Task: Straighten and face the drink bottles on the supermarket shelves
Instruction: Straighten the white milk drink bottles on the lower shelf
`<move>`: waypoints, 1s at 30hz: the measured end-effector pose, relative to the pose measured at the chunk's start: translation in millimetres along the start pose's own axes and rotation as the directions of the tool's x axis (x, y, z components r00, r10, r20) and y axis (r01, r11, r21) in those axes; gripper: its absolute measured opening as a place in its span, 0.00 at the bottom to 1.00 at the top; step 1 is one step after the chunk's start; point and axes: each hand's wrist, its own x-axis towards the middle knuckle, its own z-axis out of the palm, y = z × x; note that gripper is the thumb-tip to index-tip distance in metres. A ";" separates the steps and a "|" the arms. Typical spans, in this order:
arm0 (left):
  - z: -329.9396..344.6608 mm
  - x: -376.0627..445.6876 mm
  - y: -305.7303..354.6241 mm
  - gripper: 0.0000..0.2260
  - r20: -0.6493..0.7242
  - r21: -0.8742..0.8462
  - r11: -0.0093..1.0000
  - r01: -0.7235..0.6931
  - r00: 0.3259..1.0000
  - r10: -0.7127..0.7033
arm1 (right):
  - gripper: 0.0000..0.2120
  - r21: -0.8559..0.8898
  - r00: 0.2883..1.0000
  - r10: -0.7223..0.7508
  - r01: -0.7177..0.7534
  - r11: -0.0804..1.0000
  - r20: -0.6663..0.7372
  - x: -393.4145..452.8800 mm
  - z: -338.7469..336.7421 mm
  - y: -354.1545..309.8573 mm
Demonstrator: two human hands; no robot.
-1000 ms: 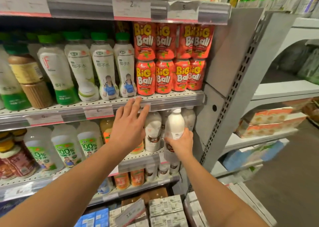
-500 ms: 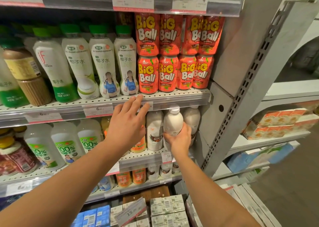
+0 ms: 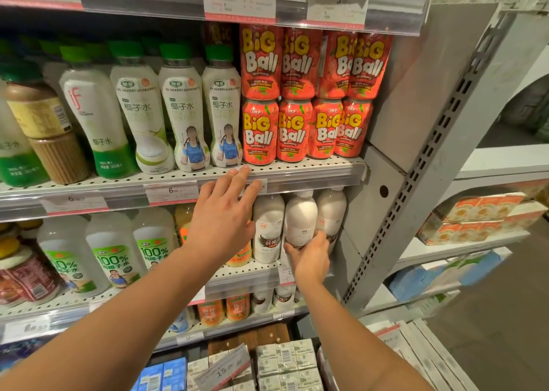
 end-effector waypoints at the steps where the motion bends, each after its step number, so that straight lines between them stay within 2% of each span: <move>1: 0.6 0.3 -0.4 0.32 -0.004 0.001 1.000 -0.001 1.000 0.001 | 0.33 -0.035 1.000 0.019 -0.018 0.999 0.023 -3.0 2.0 4.1; 3: 2.0 0.4 -1.1 0.32 -0.009 0.008 1.000 0.000 1.000 0.000 | 0.29 -0.086 0.998 0.039 -0.035 0.996 0.049 -5.2 3.3 8.3; 10: 1.3 0.5 0.7 0.35 -0.008 0.006 1.000 0.011 1.000 -0.011 | 0.25 -0.081 0.996 0.063 -0.057 0.995 0.068 11.0 6.1 4.9; 17: -1.1 1.0 1.9 0.40 0.002 0.000 0.999 0.041 0.999 -0.041 | 0.28 -0.087 0.996 0.046 -0.039 0.995 0.073 9.4 9.0 3.9; 23: -0.3 3.3 3.1 0.40 0.002 0.005 0.999 0.053 0.999 -0.053 | 0.35 -0.002 0.995 0.078 -0.078 0.997 0.055 6.5 9.5 -2.2; 30: -1.2 2.6 2.4 0.41 0.004 0.002 0.999 0.046 0.999 -0.046 | 0.31 -0.045 0.997 0.040 -0.037 0.998 0.059 15.5 11.4 -2.7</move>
